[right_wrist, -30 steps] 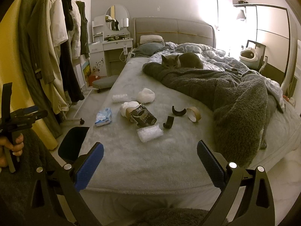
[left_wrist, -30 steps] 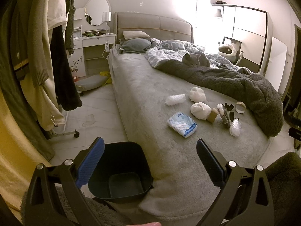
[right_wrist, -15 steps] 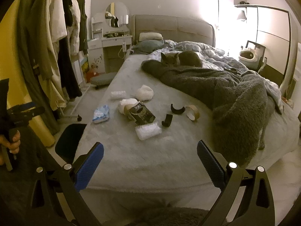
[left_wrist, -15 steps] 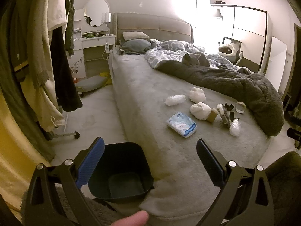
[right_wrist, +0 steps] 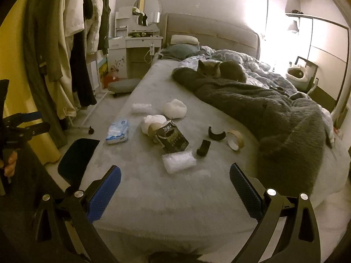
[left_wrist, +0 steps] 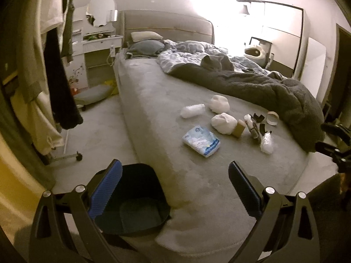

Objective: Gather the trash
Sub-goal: 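Grasp the diaper pack with the left tool while the right tool grasps the bubble-wrap roll, then carry the diaper pack and bubble wrap to the black bin and release both, then move both tools back over the bed toward the remaining items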

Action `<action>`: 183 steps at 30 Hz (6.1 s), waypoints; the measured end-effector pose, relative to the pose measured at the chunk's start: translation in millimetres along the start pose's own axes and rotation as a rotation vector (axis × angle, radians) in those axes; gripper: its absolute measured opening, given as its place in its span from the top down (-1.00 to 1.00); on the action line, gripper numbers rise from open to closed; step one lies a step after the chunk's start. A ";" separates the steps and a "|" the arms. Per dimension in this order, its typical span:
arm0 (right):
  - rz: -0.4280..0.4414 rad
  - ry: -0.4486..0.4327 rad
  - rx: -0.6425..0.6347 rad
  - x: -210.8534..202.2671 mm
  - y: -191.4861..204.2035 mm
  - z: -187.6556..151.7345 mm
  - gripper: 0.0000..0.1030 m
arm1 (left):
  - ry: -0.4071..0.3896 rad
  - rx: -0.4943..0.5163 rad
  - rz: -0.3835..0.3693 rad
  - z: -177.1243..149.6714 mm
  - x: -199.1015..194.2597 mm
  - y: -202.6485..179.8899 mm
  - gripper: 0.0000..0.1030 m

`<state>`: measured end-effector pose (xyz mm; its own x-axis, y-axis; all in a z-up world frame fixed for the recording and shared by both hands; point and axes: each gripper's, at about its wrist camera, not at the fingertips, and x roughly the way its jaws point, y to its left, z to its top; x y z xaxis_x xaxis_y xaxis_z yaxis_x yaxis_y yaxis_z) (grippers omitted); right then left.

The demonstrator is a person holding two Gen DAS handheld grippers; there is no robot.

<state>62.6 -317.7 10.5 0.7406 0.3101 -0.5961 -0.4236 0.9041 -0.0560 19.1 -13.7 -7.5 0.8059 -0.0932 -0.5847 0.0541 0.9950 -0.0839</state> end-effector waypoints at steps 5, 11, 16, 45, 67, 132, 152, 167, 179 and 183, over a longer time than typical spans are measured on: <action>0.063 0.037 0.002 38.4 -1.4 2.6 -0.94 | -0.002 0.026 -0.028 11.3 15.1 -0.2 -0.91; 0.120 0.076 0.025 77.3 -17.1 3.0 -0.94 | 0.014 0.117 -0.064 21.3 42.1 -8.0 -0.91; 0.177 0.123 0.035 100.2 -33.9 6.5 -0.93 | 0.064 0.157 -0.147 22.8 72.6 -15.6 -0.92; 0.260 0.284 0.014 156.4 -40.5 14.5 -0.22 | 0.193 0.386 -0.245 33.6 183.6 -51.8 -0.91; 0.383 0.094 0.043 140.8 -5.4 63.4 -0.22 | 0.195 0.259 -0.226 45.0 187.4 -37.6 -0.58; 0.535 0.391 -0.104 285.7 258.2 75.2 -0.22 | 0.423 -0.242 0.088 -36.7 128.3 203.2 -0.82; 0.517 0.531 -0.268 327.2 319.9 34.3 -0.22 | 0.143 -0.197 0.158 9.7 74.3 213.7 -0.43; 0.484 0.579 -0.297 324.8 330.2 24.6 -0.57 | -0.036 -0.212 0.086 58.4 48.2 194.8 -0.26; 0.513 0.438 -0.279 282.1 294.5 58.4 -0.59 | -0.092 -0.208 0.075 82.8 50.0 170.4 -0.28; 0.520 0.366 -0.242 264.2 269.2 74.6 -0.59 | -0.103 -0.178 0.067 89.4 52.2 153.0 -0.28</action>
<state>183.2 29.6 -102.3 0.2034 0.5287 -0.8241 -0.8132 0.5600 0.1585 122.1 136.9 21.2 0.8605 -0.0135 -0.5093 -0.0997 0.9758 -0.1944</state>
